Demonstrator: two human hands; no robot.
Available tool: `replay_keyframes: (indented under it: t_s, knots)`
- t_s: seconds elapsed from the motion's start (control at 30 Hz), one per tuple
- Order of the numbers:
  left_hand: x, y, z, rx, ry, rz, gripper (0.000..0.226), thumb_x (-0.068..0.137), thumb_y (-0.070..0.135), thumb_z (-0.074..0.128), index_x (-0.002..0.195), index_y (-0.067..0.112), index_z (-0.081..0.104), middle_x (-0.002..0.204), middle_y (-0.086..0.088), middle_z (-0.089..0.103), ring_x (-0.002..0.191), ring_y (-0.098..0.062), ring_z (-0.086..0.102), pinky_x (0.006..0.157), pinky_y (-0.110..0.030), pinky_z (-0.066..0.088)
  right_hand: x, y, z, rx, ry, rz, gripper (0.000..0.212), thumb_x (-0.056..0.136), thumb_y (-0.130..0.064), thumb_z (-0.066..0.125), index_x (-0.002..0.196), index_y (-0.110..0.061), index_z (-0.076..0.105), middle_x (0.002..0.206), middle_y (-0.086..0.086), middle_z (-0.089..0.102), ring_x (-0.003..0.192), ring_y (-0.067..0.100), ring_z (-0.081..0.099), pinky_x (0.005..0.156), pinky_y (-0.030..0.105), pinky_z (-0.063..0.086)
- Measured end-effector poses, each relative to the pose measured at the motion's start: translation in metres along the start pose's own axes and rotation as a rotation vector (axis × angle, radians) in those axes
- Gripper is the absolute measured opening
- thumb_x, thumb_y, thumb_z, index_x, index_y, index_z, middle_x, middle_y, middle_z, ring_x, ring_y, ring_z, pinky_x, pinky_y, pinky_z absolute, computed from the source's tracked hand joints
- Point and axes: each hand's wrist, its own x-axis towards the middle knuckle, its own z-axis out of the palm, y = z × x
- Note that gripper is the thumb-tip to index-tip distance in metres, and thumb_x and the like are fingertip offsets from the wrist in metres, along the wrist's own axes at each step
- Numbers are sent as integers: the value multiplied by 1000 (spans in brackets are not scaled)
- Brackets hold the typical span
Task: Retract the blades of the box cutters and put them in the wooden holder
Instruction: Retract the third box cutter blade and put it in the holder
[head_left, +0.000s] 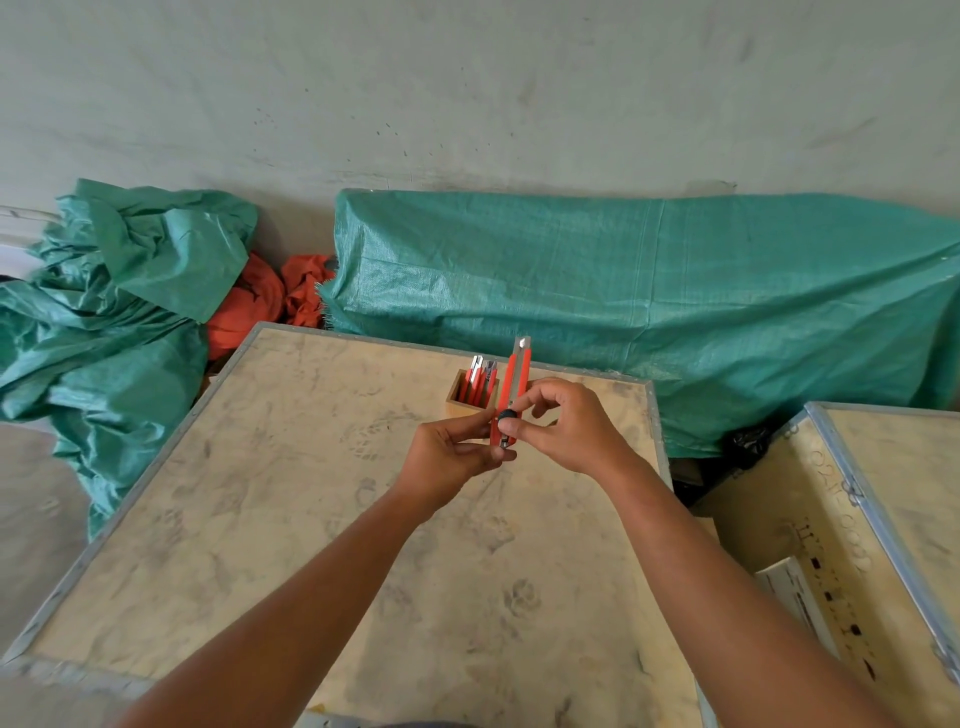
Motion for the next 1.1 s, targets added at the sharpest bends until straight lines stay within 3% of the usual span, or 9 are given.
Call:
replay_keyframes:
  t_s: [0.07, 0.2, 0.33, 0.47, 0.63, 0.77, 0.87, 1.0, 1.1]
  knots:
    - [-2, 0, 0, 0, 1, 1, 50, 82, -8, 74, 129, 9, 65, 112, -8, 77, 93, -29, 77, 89, -40, 61, -1, -1, 2, -17, 11, -4, 24, 77, -34, 88, 92, -21, 74, 101, -8, 73, 87, 10, 65, 75, 20, 48]
    - [-4, 1, -2, 4, 6, 16, 51, 82, -9, 73, 130, 8, 65, 112, -9, 77, 93, -29, 77, 88, -37, 61, 0, -1, -1, 60, -62, -5, 28, 85, -30, 81, 112, -31, 75, 119, -11, 72, 91, 11, 70, 87, 23, 52]
    - [-6, 2, -2, 11, 10, 30, 51, 82, -9, 74, 130, 8, 65, 112, -7, 77, 92, -27, 78, 85, -34, 62, -1, -1, 2, 40, -35, -31, 14, 84, -25, 83, 97, -24, 80, 103, -6, 74, 89, 12, 68, 82, 23, 53]
    - [-7, 2, -3, 27, 4, 45, 52, 82, -8, 74, 130, 10, 65, 113, -6, 77, 94, -27, 77, 86, -34, 61, -5, -6, 10, -8, 53, -28, 22, 79, -32, 86, 90, -19, 73, 94, -6, 72, 87, 11, 66, 75, 20, 50]
    - [-6, 1, -6, 20, 11, 38, 53, 81, -6, 75, 131, 9, 64, 115, -8, 76, 94, -28, 77, 89, -39, 61, -6, -7, 5, 74, -64, -5, 33, 86, -28, 80, 119, -27, 74, 126, -7, 70, 97, 11, 68, 86, 25, 54]
    - [-9, -1, -6, 7, 6, 42, 53, 81, -8, 74, 131, 8, 64, 115, -9, 76, 94, -29, 77, 88, -37, 61, -9, -7, 9, 54, -2, -31, 20, 83, -23, 84, 102, -21, 79, 106, -6, 74, 91, 9, 67, 80, 20, 50]
    - [-8, -2, -5, -2, 1, 38, 52, 82, -8, 74, 131, 7, 64, 115, -8, 76, 95, -28, 77, 87, -37, 61, -11, -8, 14, 51, 75, -15, 22, 77, -29, 88, 91, -17, 75, 92, -7, 71, 88, 10, 67, 74, 17, 50]
    - [-7, -2, -9, 4, -6, 30, 53, 80, -9, 75, 130, 7, 64, 113, -8, 76, 93, -30, 77, 84, -33, 62, -8, -6, 16, 102, 84, -11, 20, 82, -32, 84, 94, -19, 74, 97, -7, 74, 90, 9, 70, 78, 25, 56]
    - [-6, -6, -13, 19, 2, 8, 57, 77, -10, 77, 130, 7, 64, 112, -10, 77, 94, -34, 75, 79, -29, 61, -2, 0, 17, 182, 110, 9, 20, 92, -23, 75, 111, -22, 74, 109, -6, 75, 96, 10, 73, 88, 36, 62]
